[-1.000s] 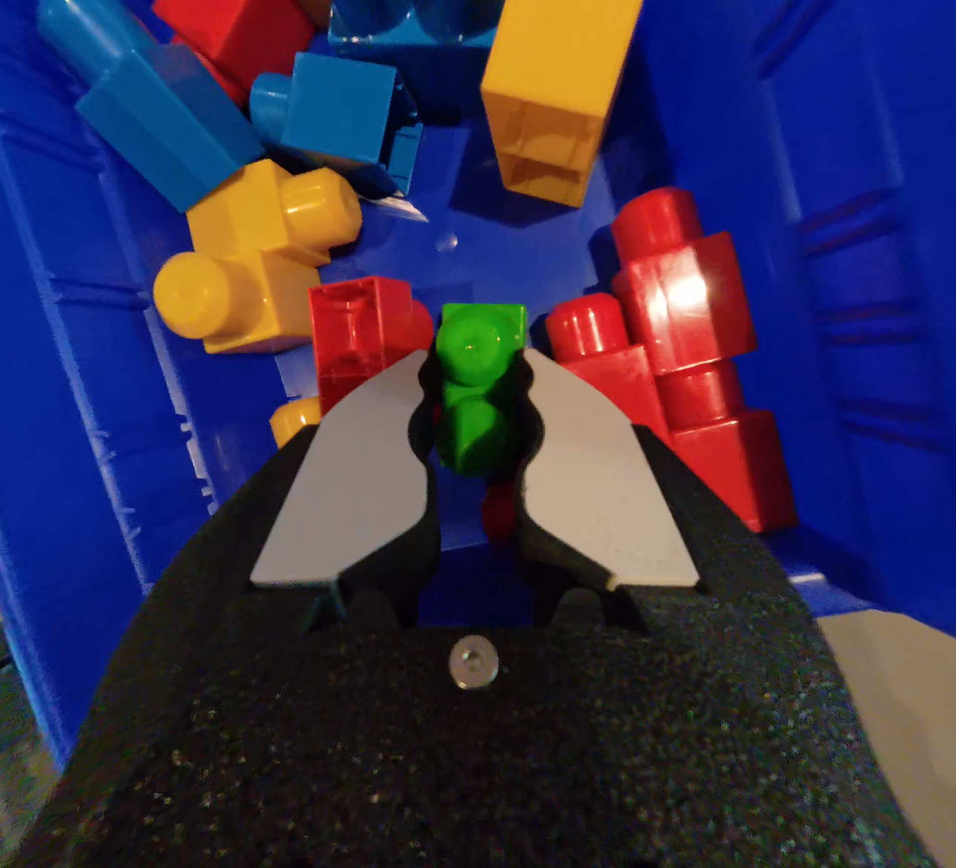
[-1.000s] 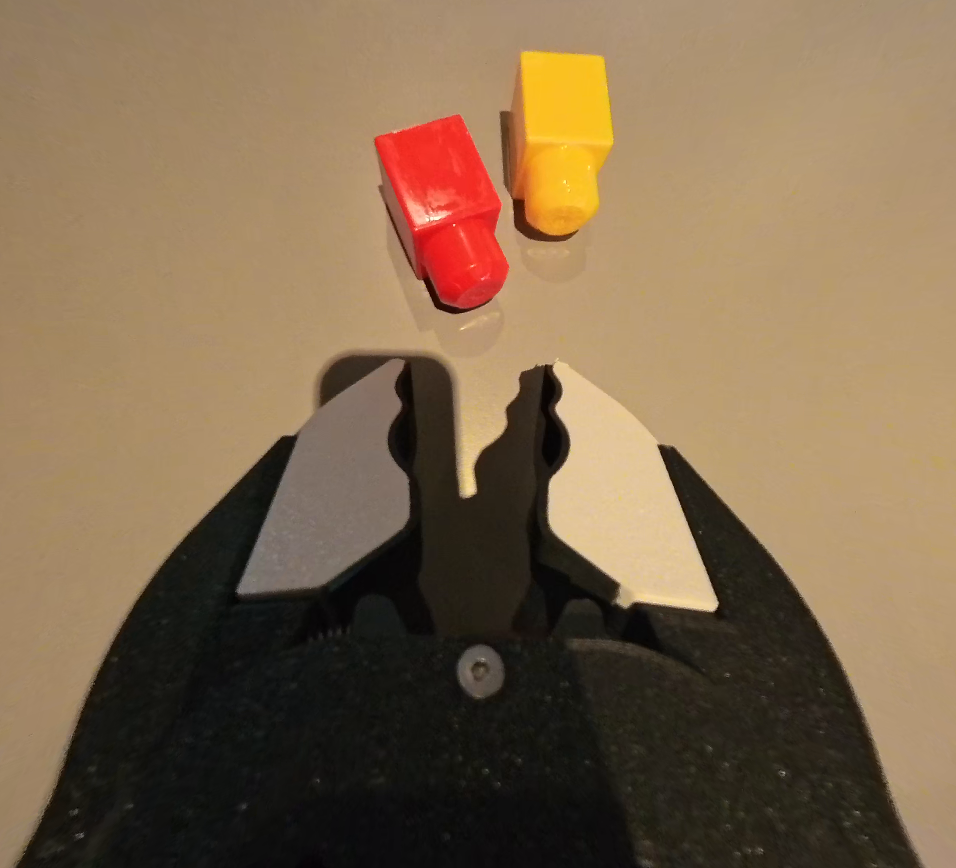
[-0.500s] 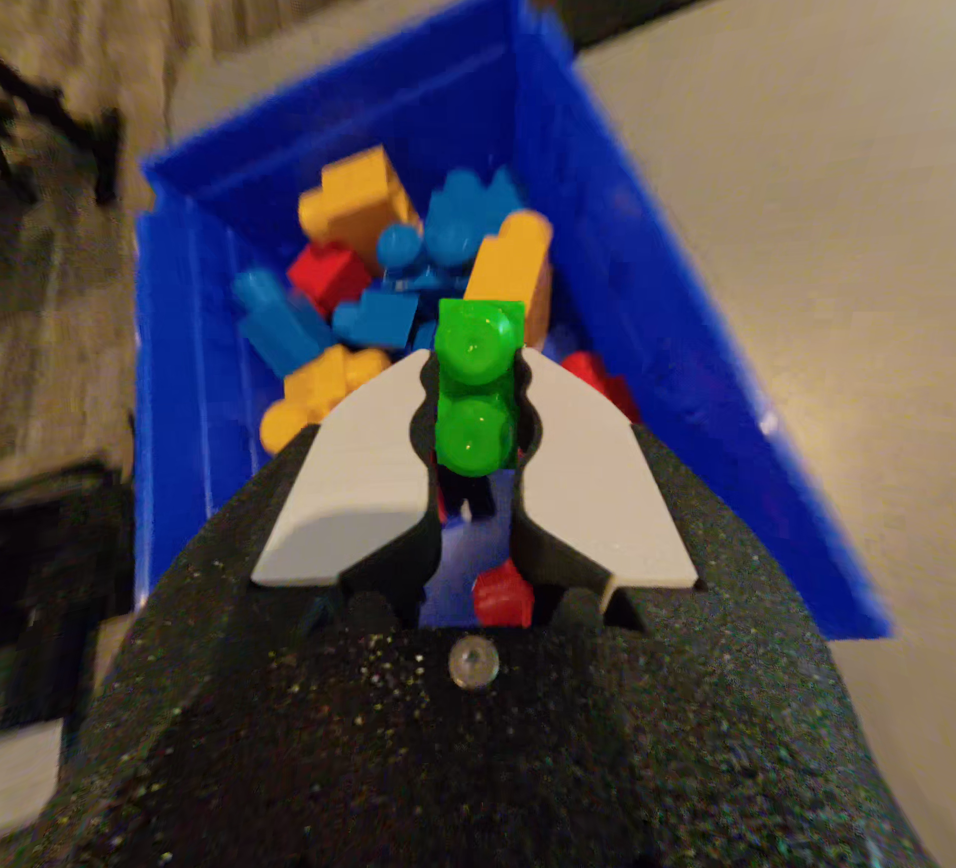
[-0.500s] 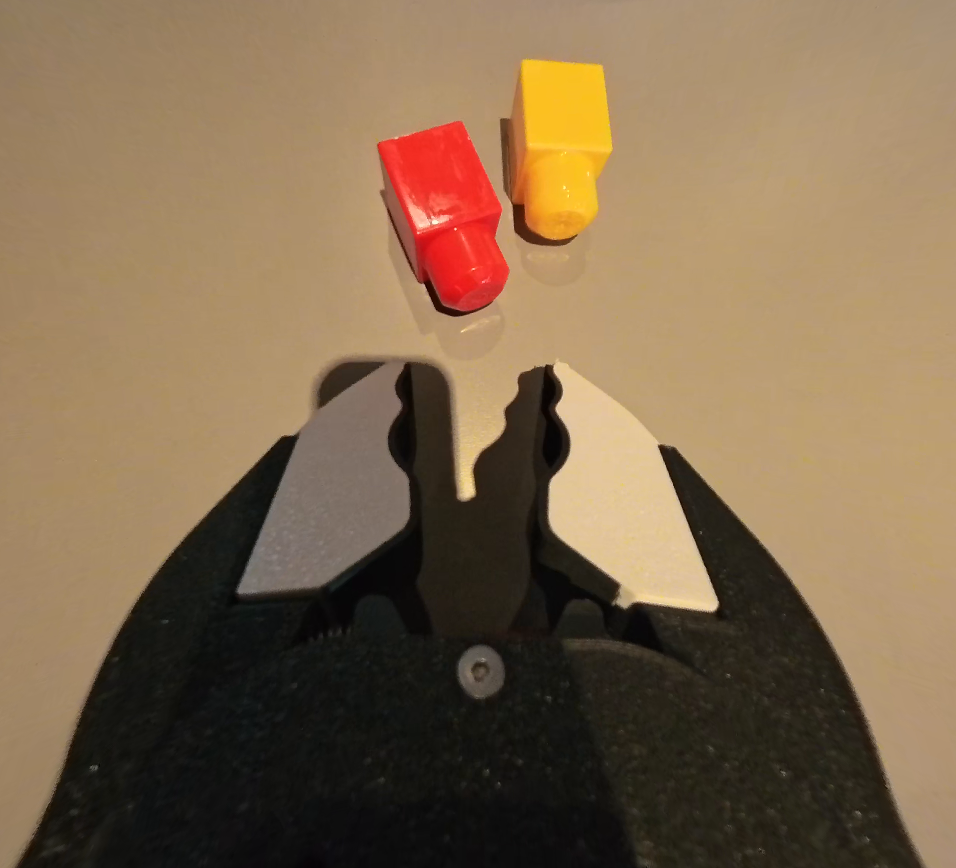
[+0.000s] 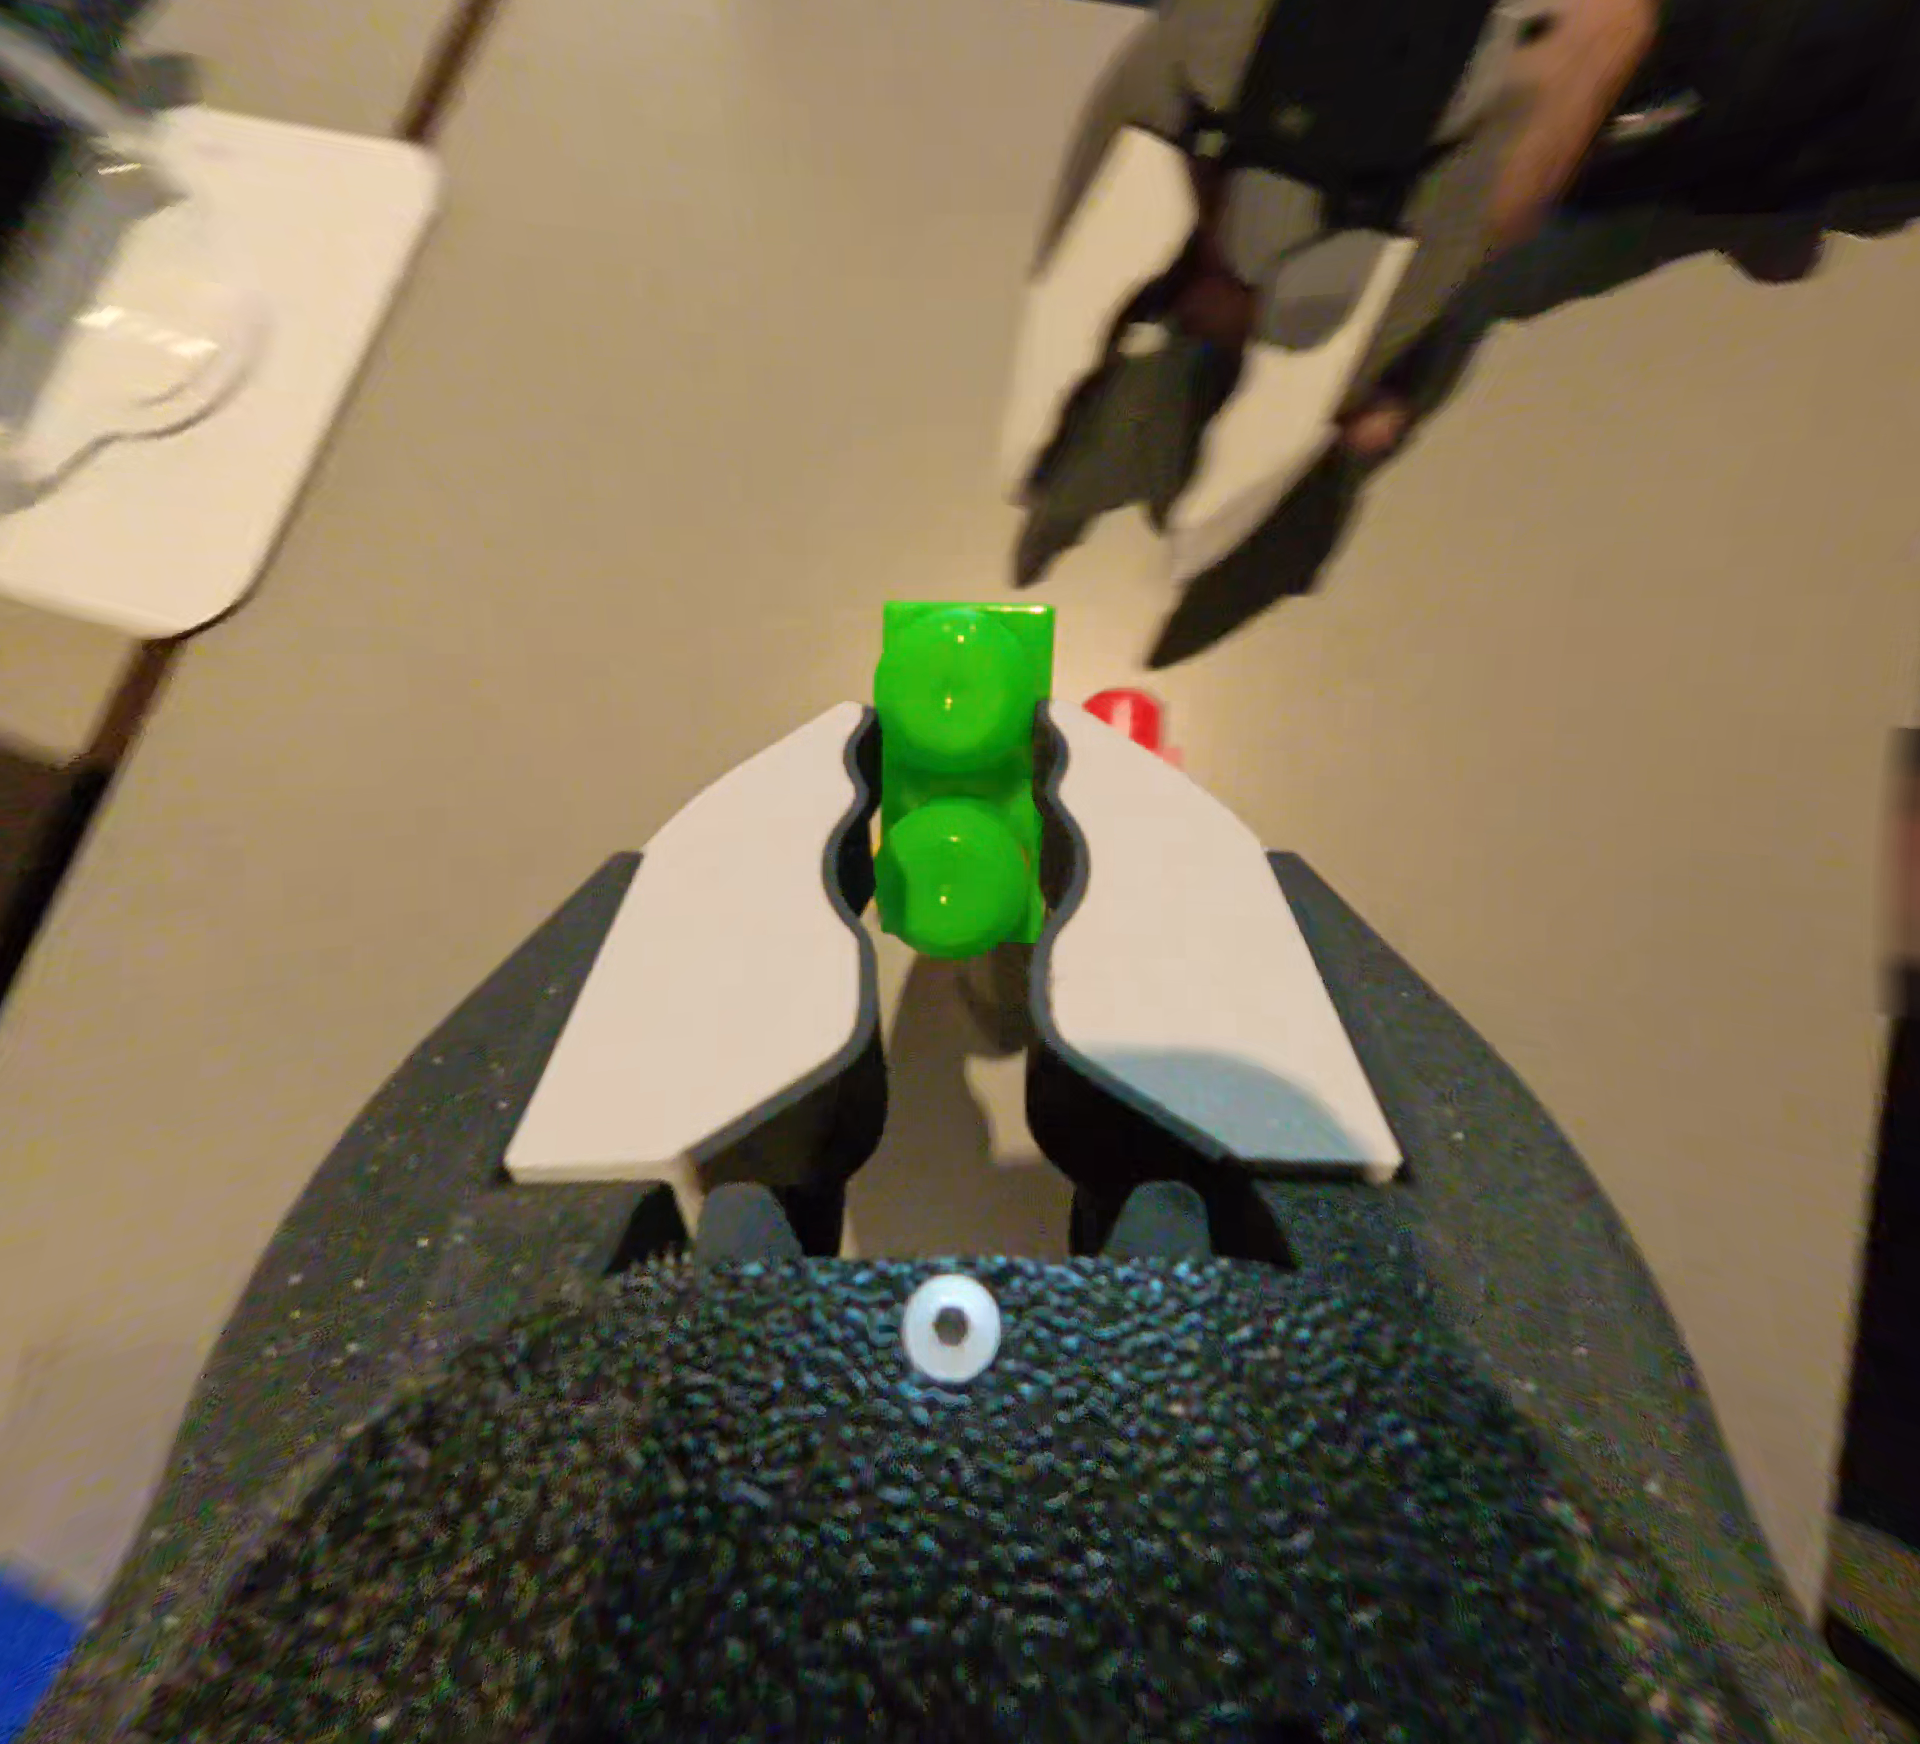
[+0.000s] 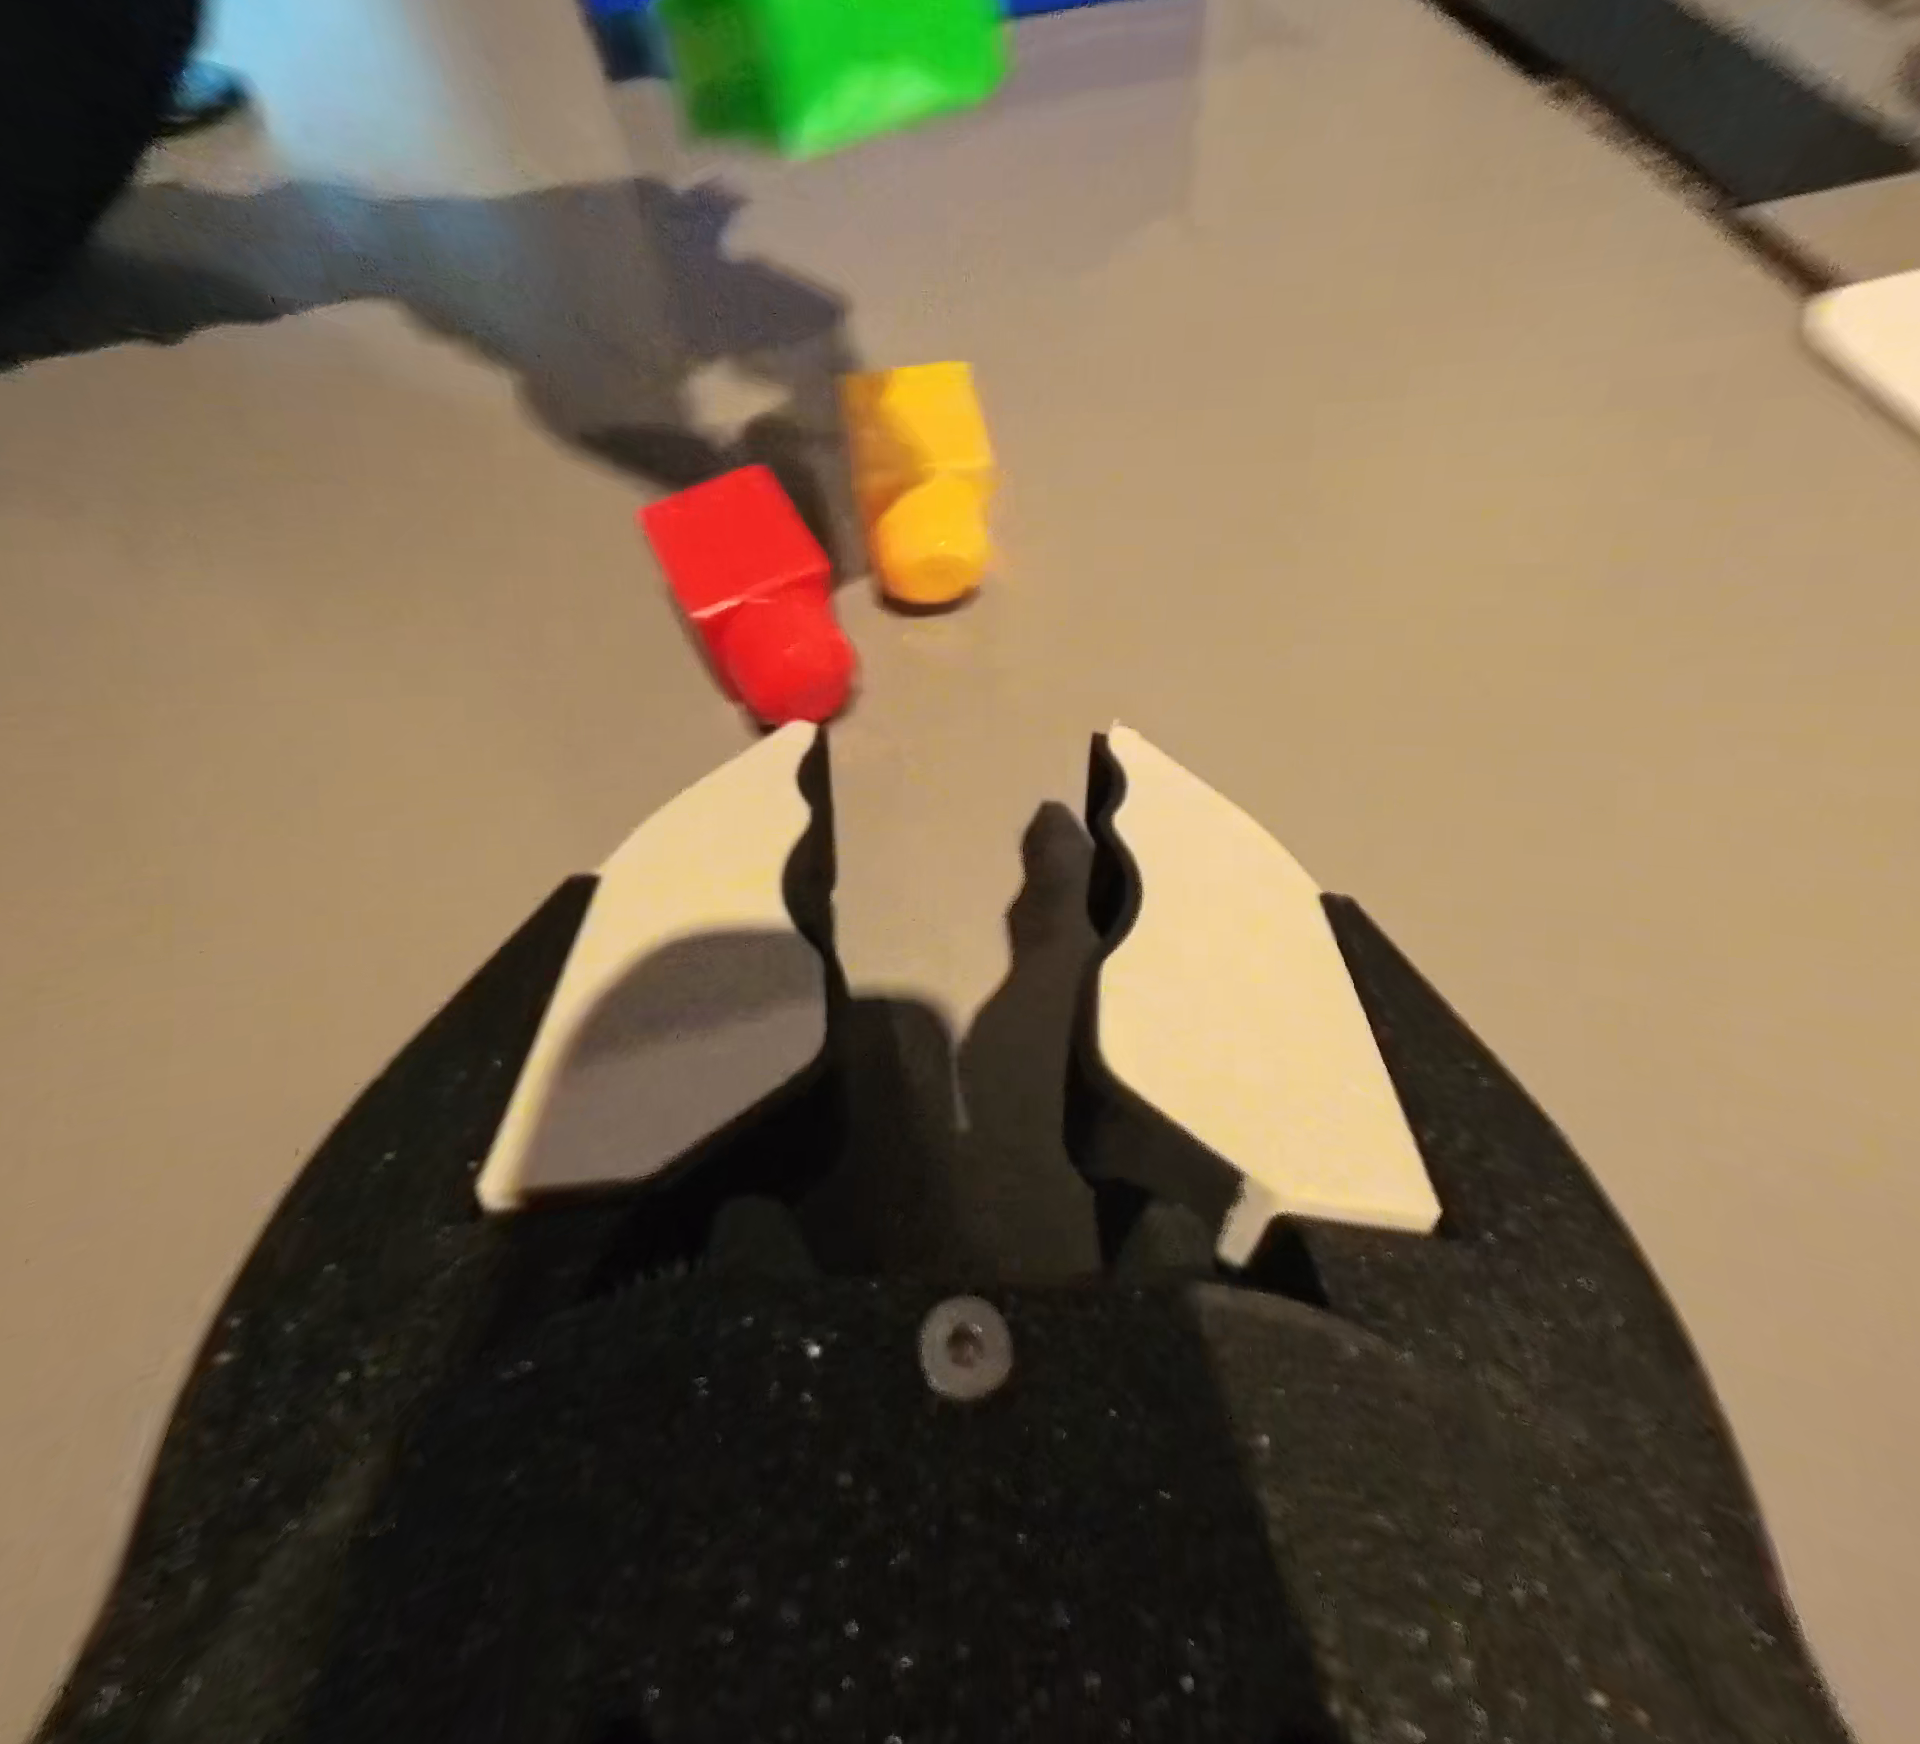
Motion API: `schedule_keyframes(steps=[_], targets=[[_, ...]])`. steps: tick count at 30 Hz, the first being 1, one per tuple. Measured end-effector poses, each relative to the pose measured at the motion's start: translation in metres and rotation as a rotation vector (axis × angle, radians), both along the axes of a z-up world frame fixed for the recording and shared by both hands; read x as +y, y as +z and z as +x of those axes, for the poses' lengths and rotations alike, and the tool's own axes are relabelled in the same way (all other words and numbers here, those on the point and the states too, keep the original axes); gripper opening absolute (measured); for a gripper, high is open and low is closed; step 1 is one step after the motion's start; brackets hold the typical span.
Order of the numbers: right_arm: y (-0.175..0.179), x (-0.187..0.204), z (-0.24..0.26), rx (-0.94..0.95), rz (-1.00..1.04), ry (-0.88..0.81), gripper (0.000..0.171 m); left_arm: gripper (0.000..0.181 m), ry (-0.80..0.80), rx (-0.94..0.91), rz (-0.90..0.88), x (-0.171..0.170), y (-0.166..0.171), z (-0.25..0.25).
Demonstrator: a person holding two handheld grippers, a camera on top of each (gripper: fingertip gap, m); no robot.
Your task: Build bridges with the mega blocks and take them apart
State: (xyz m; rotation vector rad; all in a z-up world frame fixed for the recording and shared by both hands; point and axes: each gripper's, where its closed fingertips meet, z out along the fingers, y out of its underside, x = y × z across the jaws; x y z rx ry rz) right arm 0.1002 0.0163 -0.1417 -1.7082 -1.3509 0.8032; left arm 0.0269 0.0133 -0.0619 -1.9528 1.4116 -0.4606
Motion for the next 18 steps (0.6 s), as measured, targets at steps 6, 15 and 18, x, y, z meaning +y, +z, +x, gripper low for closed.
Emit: schedule_keyframes(steps=[6,15,18], targets=[[0.005,0.048,0.038,-0.003,0.136,-0.192,0.052,0.027,-0.267,0.13,-0.171,-0.061,-0.054,0.084],[0.009,0.055,0.041,0.025,0.126,-0.24,0.051,0.028,-0.373,0.2,-0.208,-0.084,-0.103,0.114],[0.006,0.056,0.041,0.001,0.124,-0.249,0.051,0.041,-0.368,0.148,-0.199,-0.081,-0.101,0.117]])
